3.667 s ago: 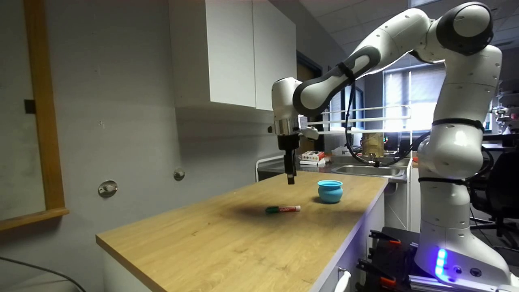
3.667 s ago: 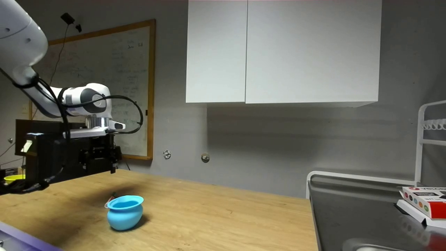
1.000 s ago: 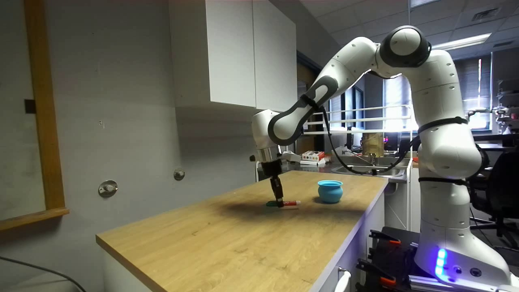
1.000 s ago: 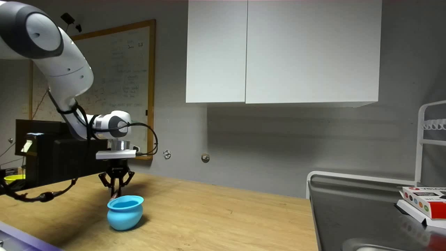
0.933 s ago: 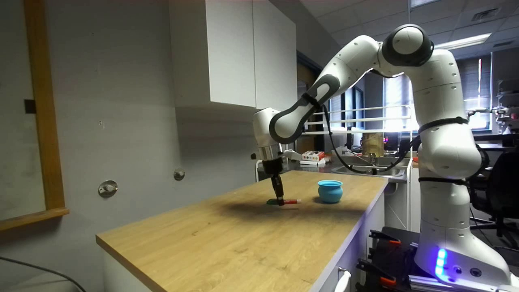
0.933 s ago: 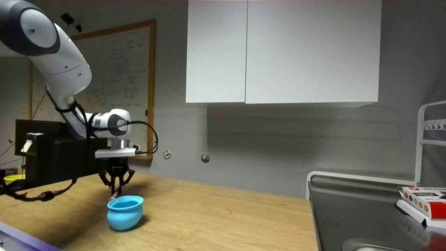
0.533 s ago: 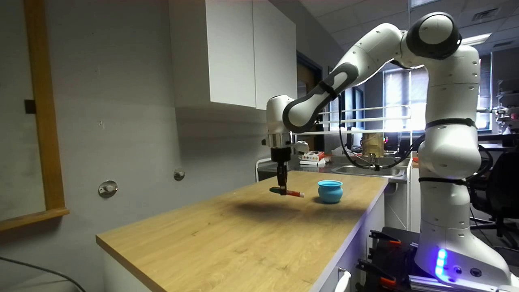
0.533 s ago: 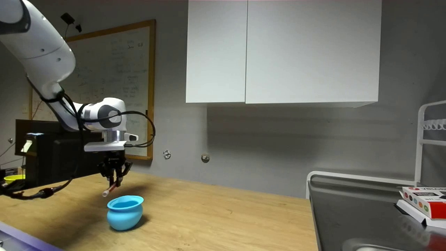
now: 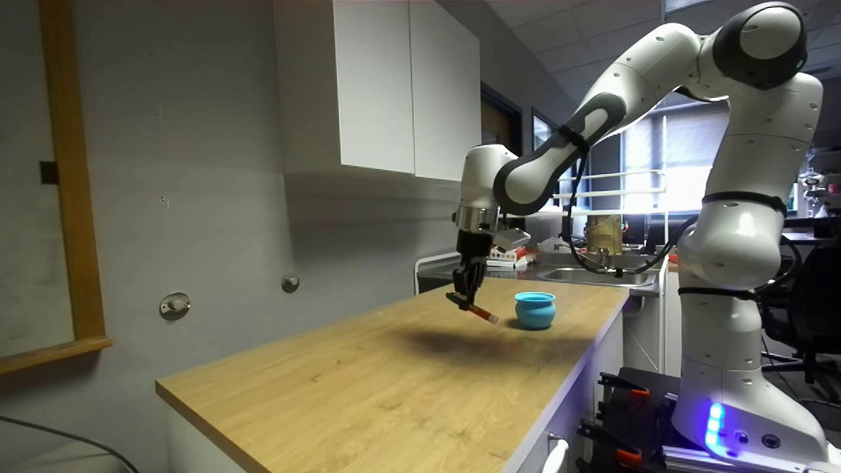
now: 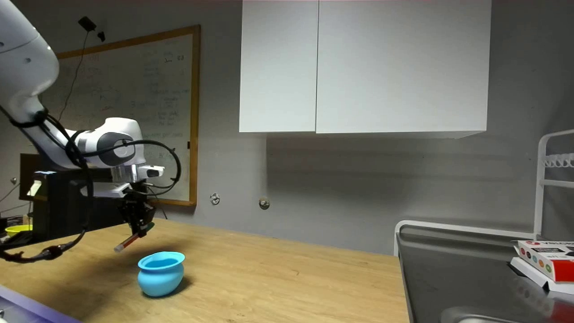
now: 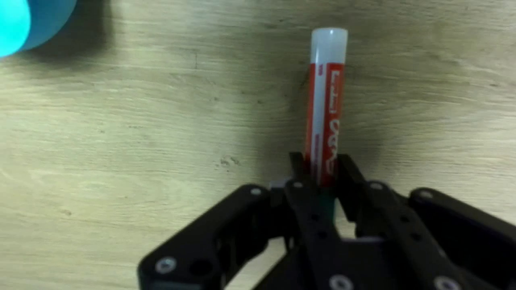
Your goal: Put the marker in the blue bowl
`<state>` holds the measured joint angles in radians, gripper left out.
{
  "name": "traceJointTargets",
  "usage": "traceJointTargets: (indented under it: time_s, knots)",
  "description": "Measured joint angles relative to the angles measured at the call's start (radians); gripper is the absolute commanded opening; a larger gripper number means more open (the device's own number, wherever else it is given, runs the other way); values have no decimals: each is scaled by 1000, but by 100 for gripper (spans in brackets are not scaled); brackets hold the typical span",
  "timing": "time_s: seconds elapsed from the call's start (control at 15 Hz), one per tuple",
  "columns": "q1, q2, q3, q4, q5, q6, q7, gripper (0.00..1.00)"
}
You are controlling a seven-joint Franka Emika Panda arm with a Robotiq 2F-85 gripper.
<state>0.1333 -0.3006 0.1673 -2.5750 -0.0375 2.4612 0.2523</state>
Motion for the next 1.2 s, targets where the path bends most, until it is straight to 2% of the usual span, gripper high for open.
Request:
traceJointTargets:
  time_s: [0.27, 0.53, 0.93, 1.2]
  knots:
    - [-33, -104, 14, -114, 0, 79, 179, 7]
    - [-105, -222, 56, -194, 0, 105, 343, 7]
    - [-253, -382, 169, -196, -32, 81, 602, 7]
    - [-356, -454, 186, -196, -74, 46, 720, 6]
